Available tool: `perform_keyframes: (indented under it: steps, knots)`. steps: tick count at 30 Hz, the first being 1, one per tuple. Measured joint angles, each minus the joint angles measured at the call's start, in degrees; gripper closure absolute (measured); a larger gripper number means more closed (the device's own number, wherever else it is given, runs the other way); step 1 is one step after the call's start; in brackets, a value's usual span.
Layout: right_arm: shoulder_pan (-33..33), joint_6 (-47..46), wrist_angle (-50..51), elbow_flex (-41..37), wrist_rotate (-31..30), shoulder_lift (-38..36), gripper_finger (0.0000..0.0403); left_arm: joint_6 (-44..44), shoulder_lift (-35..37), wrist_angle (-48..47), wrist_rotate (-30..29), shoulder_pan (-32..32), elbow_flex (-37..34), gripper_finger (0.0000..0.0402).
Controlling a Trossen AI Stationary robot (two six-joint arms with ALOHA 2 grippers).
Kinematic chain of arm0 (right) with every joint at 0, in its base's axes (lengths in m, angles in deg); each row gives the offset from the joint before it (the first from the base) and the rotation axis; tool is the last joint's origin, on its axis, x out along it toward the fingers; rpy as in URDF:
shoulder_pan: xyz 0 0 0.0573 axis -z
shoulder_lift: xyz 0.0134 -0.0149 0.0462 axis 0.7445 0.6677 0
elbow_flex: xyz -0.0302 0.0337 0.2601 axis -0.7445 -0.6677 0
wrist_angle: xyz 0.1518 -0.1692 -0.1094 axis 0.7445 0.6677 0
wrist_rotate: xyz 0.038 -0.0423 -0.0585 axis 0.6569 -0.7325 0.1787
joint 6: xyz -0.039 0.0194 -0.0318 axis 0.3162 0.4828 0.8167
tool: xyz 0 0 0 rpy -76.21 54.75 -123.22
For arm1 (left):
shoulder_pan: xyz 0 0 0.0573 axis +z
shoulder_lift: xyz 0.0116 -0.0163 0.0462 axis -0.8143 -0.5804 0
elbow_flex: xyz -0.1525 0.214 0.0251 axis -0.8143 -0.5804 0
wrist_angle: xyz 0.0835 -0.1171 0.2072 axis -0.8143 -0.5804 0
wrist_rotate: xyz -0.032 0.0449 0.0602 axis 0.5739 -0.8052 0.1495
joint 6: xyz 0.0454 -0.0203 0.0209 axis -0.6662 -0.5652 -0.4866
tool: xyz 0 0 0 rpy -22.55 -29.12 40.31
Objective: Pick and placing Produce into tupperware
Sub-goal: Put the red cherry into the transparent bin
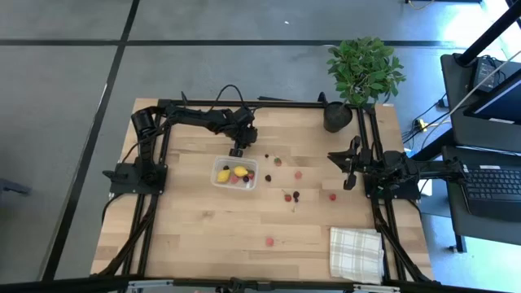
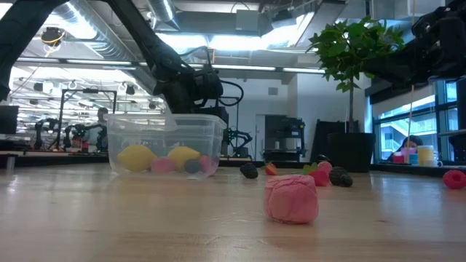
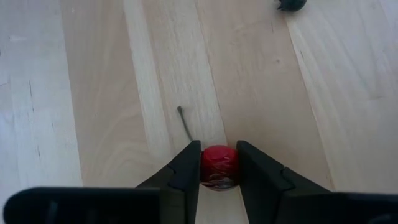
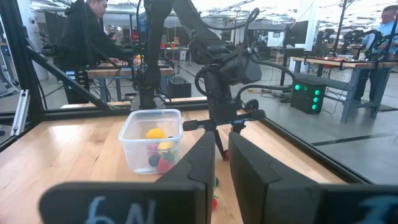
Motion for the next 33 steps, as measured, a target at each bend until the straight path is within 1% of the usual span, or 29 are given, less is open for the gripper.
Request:
perform_keyframes:
  steps: [8,12,16,21,25,28,33]
  knots:
    - [0.0,0.0,0.0,0.0,0.0,0.0,0.0352,0.0,0.2,-0.1,-0.1,0.0,0.0,0.0313]
    - [0.0,0.0,0.0,0.0,0.0,0.0,0.0352,-0.1,1.6,-0.4,-3.0,-0.2,-0.1,0.0313]
    - [0.0,0.0,-0.1,0.0,0.0,0.0,0.0352,0.0,4.8,-0.3,-5.8,-0.2,-0.1,0.0313]
    - [0.0,0.0,-0.1,0.0,0.0,0.0,0.0352,0.1,9.5,-0.3,-6.3,-0.3,-0.1,0.0313]
    - [0.0,-0.1,-0.1,0.0,0.0,0.0,0.0352,2.5,13.5,-1.0,-6.7,-0.9,-0.1,0.0313]
    - [0.0,-0.1,-0.2,0.0,0.0,0.0,0.0352,4.6,16.6,-1.1,-6.7,-1.9,0.0,0.0312]
    - [0.0,-1.2,-0.6,0.0,0.0,0.0,0.0352,7.3,21.3,-4.5,-6.6,-4.8,0.0,0.0312]
